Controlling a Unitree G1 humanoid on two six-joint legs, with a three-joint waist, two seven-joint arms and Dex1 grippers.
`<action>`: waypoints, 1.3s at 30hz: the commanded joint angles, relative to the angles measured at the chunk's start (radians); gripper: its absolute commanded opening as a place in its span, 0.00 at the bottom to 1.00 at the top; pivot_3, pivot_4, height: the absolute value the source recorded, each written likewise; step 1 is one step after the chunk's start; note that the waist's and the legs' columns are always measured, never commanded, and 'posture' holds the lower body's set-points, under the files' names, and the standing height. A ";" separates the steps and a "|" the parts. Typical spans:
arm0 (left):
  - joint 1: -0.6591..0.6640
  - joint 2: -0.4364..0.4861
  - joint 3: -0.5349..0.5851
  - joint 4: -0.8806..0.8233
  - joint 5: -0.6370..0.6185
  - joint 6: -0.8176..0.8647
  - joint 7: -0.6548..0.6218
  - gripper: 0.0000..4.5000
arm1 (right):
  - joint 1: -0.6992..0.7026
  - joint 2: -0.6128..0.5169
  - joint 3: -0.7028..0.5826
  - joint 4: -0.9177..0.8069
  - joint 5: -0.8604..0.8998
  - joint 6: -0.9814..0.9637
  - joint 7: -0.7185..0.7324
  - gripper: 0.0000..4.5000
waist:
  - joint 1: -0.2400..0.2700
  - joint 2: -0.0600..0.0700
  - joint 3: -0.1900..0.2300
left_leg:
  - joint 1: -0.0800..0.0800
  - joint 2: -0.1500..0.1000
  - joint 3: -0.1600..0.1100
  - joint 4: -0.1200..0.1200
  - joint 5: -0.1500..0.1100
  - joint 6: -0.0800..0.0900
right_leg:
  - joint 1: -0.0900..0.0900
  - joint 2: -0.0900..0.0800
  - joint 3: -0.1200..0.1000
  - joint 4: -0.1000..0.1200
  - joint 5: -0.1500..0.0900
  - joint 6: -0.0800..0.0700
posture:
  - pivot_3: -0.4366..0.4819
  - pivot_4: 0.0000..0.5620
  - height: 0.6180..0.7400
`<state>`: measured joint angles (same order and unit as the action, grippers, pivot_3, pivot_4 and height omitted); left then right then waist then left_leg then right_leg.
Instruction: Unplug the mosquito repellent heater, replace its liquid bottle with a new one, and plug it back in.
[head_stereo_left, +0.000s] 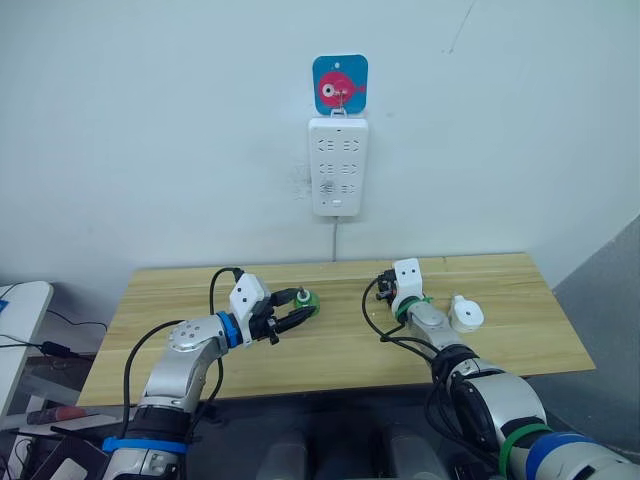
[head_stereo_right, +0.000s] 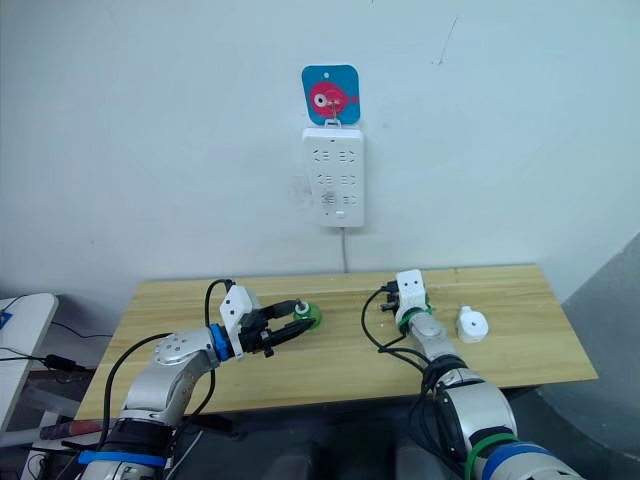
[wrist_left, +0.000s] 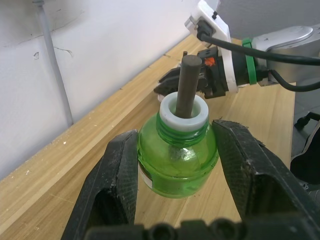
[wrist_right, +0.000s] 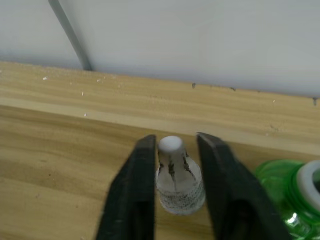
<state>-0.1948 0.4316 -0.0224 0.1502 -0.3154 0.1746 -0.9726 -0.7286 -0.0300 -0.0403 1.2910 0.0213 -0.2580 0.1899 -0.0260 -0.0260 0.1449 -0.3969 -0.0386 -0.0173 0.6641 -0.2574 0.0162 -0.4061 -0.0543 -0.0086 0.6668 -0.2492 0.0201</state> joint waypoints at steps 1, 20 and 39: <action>-0.018 0.001 0.010 -0.023 -0.021 -0.007 -0.008 0.48 | -0.017 0.001 -0.006 -0.029 -0.008 -0.030 0.027 0.56 | 0.000 0.000 0.000 | 0.000 0.000 0.000 0.000 0.000 0.000 | 0.000 0.000 0.000 0.000 0.000 0.000 | 0.54 0.22 1.00; -0.071 -0.004 -0.012 0.024 -0.015 -0.057 -0.083 0.48 | 0.189 -0.161 0.210 -0.990 0.198 0.492 0.779 0.56 | 0.008 0.001 0.000 | -0.002 0.000 -0.002 0.001 0.000 0.000 | 0.000 -0.001 -0.002 -0.002 0.000 0.000 | 0.47 0.19 1.00; -0.178 -0.005 -0.059 0.042 -0.022 -0.044 -0.216 0.48 | 0.231 -0.251 0.317 -1.324 0.263 0.736 0.758 0.56 | -0.001 0.000 -0.003 | -0.002 -0.001 -0.003 0.001 0.000 0.000 | 0.000 0.000 -0.002 -0.002 0.000 0.000 | 0.43 0.13 1.00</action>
<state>-0.3571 0.4310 -0.0793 0.2087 -0.3164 0.1409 -1.1742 -0.4877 -0.2735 0.2700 -0.0168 0.2943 0.5125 0.9507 -0.0268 -0.0262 0.1415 -0.3987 -0.0392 -0.0203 0.6654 -0.2575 0.0162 -0.4061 -0.0543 -0.0107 0.6653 -0.2491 0.0201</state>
